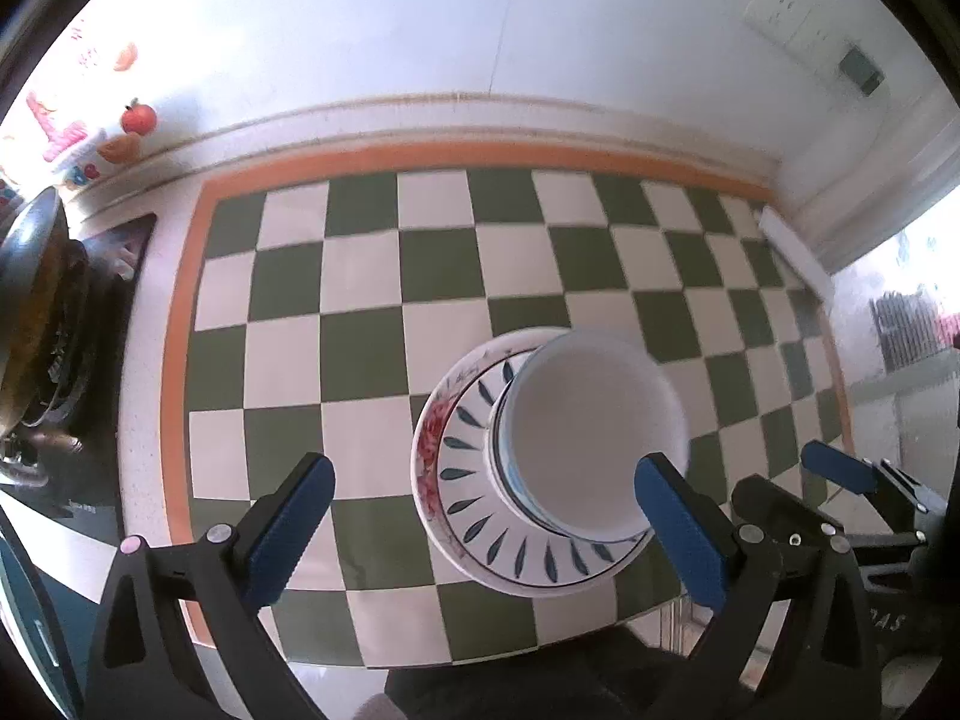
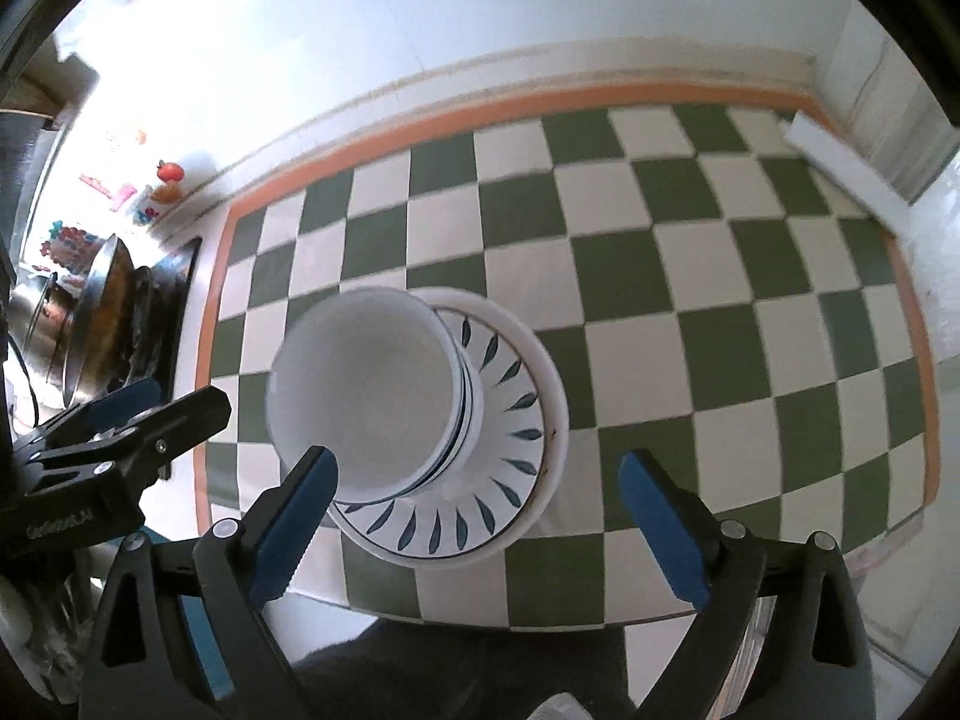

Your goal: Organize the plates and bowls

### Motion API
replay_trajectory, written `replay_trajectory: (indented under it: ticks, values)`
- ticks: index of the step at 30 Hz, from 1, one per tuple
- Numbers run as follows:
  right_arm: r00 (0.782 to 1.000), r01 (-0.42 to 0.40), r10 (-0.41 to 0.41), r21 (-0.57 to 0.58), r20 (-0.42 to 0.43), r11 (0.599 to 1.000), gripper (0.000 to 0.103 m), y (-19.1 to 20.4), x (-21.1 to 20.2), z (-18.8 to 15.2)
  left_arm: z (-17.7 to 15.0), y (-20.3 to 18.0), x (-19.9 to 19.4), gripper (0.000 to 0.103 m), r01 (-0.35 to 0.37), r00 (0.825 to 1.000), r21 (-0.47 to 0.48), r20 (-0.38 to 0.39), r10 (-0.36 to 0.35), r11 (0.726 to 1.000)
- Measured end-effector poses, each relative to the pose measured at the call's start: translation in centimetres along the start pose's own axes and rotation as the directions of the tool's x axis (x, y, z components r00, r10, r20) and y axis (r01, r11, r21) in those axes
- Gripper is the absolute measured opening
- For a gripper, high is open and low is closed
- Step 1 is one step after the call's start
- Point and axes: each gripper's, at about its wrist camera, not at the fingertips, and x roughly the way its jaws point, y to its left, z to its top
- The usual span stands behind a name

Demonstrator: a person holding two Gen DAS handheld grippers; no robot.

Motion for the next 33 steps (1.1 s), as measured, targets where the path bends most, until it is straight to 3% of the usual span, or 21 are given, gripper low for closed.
replay_trajectory:
  ticks: [6, 11, 18, 24, 33]
  values:
    - [0.989, 0.038, -0.031, -0.046, 0.141, 0.998, 0.100, 0.9, -4.6, -1.5, -1.1, -1.2, -4.5, 0.103, -0.017, 0.984, -0.018, 0.176, 0.020, 1.000]
    - [0.965, 0.046, -0.025, -0.076, 0.261, 0.996, 0.101, 1.1, -8.7, -3.6, -3.1, -2.3, -8.2, 0.103, -0.023, 0.965, -0.042, 0.260, 0.033, 0.999]
    - [0.924, 0.062, -0.011, -0.120, 0.383, 0.991, 0.103, 0.8, -14.0, -7.7, -7.5, -4.0, -12.5, 0.103, -0.051, 0.941, -0.078, 0.330, 0.074, 0.996]
    - [0.914, 0.063, 0.005, -0.153, 0.405, 0.986, 0.103, 0.8, -17.7, -11.5, -11.6, -5.5, -15.9, 0.103, -0.083, 0.924, -0.091, 0.366, 0.111, 0.992]
    - [0.878, 0.090, -0.006, -0.154, 0.478, 0.984, 0.103, 2.2, -24.5, -18.1, -17.1, -6.0, -21.4, 0.103, -0.123, 0.896, -0.086, 0.418, 0.148, 0.989]
